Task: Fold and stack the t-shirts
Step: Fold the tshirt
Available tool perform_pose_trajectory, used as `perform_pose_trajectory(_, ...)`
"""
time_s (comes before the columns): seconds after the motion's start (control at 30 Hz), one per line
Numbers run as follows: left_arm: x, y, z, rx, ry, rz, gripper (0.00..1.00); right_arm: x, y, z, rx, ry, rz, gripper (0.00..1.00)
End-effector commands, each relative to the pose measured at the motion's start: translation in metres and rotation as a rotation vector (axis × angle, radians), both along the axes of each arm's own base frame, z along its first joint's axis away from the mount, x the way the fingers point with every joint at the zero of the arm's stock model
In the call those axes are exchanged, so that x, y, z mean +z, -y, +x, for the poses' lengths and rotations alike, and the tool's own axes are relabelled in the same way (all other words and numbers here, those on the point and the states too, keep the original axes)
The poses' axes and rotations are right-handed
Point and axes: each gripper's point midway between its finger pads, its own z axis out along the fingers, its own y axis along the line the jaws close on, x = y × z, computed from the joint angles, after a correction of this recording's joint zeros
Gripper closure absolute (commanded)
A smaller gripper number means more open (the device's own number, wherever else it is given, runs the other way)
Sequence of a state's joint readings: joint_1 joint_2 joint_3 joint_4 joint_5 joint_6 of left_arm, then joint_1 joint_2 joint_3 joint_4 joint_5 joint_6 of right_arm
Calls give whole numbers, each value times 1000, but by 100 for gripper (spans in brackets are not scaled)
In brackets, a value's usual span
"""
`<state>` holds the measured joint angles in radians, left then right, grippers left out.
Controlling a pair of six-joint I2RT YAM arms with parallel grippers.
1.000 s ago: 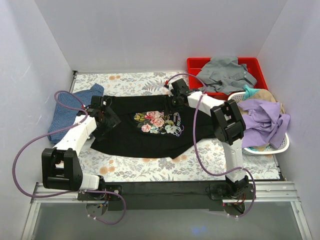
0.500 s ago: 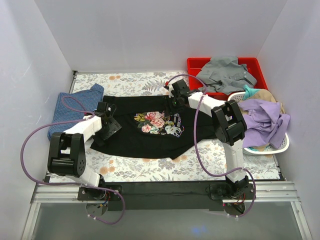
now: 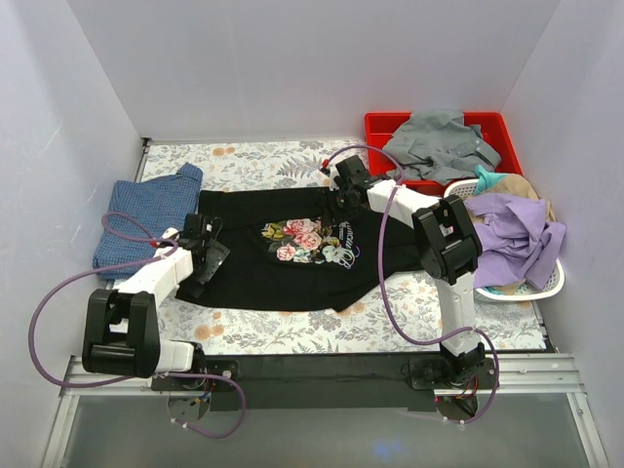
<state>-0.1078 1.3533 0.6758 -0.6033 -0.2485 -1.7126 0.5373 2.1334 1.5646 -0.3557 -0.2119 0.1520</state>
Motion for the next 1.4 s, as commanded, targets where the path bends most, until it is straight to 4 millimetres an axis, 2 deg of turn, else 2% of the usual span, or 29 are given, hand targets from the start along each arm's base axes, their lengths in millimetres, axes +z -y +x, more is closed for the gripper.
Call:
perform_pose_trajectory(0.0, -43, 15, -93, 67, -328, -81, 4, -10, 14, -19, 7, -57, -53, 43)
perform_pose_trajectory(0.1, -46, 23, -107, 103, -338, -129, 4, -10, 17, -17, -1, -57, -54, 43)
perform_pose_trajectory(0.17, -41, 27, -107, 116, -323, -139, 4, -14, 19, -15, -12, -67, -55, 43)
perform_pose_trajectory(0.27, -23, 23, -98, 130, -255, -119, 3, -14, 21, -13, -15, -67, -56, 43)
perform_pose_trajectory(0.4, 8, 18, -60, 101, -51, -93, 3, -11, 19, -13, -8, -69, -41, 43)
perform_pose_trajectory(0.43, 19, 18, -44, 92, 11, -90, 3, -10, 18, -13, -6, -67, -38, 43)
perform_pose_trajectory(0.53, 38, 8, -19, 82, 102, -29, 3, -8, 17, -13, -4, -66, -34, 43)
perform_pose_trajectory(0.67, 44, -3, -3, 99, 123, 44, 3, -6, 17, -14, -2, -63, -31, 43)
perform_pose_trajectory(0.87, 28, -12, 15, 94, 93, 125, 3, -5, 15, -15, 9, -67, -20, 43)
perform_pose_trajectory(1.07, -3, -25, 18, 98, -7, 205, 2, -4, 14, -15, 16, -69, -14, 43)
perform_pose_trajectory(1.17, -10, -36, 9, 137, -90, 241, 2, -3, 15, -14, 12, -61, -21, 43)
perform_pose_trajectory(1.23, -15, -47, -11, 185, -171, 251, 2, -4, 16, -14, 11, -62, -24, 43)
perform_pose_trajectory(1.3, -20, -49, -27, 229, -211, 212, 2, -4, 17, -14, 14, -61, -27, 43)
perform_pose_trajectory(1.33, -26, -51, -42, 252, -240, 195, 2, -4, 17, -14, 15, -59, -30, 43)
perform_pose_trajectory(1.37, -23, -49, -46, 279, -219, 163, 2, -5, 17, -13, 12, -57, -32, 43)
